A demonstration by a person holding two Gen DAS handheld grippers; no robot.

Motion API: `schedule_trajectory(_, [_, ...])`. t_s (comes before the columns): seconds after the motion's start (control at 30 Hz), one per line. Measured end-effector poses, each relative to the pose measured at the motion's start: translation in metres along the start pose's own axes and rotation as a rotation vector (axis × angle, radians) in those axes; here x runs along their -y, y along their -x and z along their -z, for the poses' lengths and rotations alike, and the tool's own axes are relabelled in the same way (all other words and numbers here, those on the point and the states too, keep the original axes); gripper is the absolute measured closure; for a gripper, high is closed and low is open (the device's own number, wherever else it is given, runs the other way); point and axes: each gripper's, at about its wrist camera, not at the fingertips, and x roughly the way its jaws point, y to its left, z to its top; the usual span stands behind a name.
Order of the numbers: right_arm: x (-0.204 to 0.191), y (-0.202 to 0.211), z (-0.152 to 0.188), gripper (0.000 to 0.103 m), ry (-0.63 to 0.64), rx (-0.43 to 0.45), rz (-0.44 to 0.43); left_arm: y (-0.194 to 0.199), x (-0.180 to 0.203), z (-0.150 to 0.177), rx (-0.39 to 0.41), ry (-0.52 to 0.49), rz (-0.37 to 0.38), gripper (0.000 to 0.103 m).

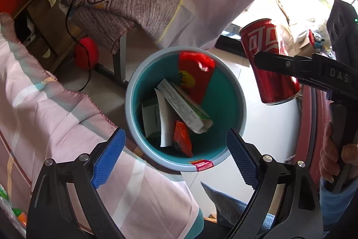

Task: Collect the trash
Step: 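Open both tools to drop box and can into the teal bin, then move both tools back over the remaining trash on the table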

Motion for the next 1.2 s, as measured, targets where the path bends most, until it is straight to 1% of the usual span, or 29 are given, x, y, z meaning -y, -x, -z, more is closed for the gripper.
schedule_trajectory(0.23, [-0.02,-0.019,0.0,0.044,0.041,-0.047,-0.009,0.003,-0.013,0.007,0.005,0.036,0.007,0.009])
schedule_trajectory(0.27, [-0.023,-0.021,0.0,0.042,0.047,-0.054,-0.014,0.003,-0.013,0.008,0.005,0.038,0.008,0.009])
schedule_trajectory(0.3, [-0.025,-0.022,0.0,0.034,0.049,-0.057,-0.013,0.004,-0.014,0.009,0.005,0.039,0.01,0.009])
schedule_trajectory(0.33, [-0.028,-0.023,0.001,0.03,0.055,-0.055,-0.008,0.004,-0.014,0.01,0.005,0.04,0.011,0.008])
schedule_trajectory(0.53, [-0.027,-0.023,0.004,0.024,0.044,-0.064,0.013,0.006,-0.014,0.016,-0.001,0.042,0.018,0.008])
schedule_trajectory(0.67, [-0.025,-0.021,0.009,0.024,0.036,-0.071,0.049,0.01,-0.012,0.022,0.002,0.039,0.021,0.008])
schedule_trajectory(0.87, [-0.032,-0.016,0.018,0.024,0.051,-0.081,0.069,0.017,-0.012,0.029,0.011,0.039,0.021,0.008])
schedule_trajectory(0.97, [-0.039,-0.013,0.021,0.019,0.06,-0.084,0.075,0.024,-0.013,0.034,0.02,0.041,0.015,0.008])
schedule_trajectory(1.2, [-0.063,-0.011,0.033,0.017,0.096,-0.093,0.081,0.045,-0.027,0.052,0.056,0.067,0.001,0.008])
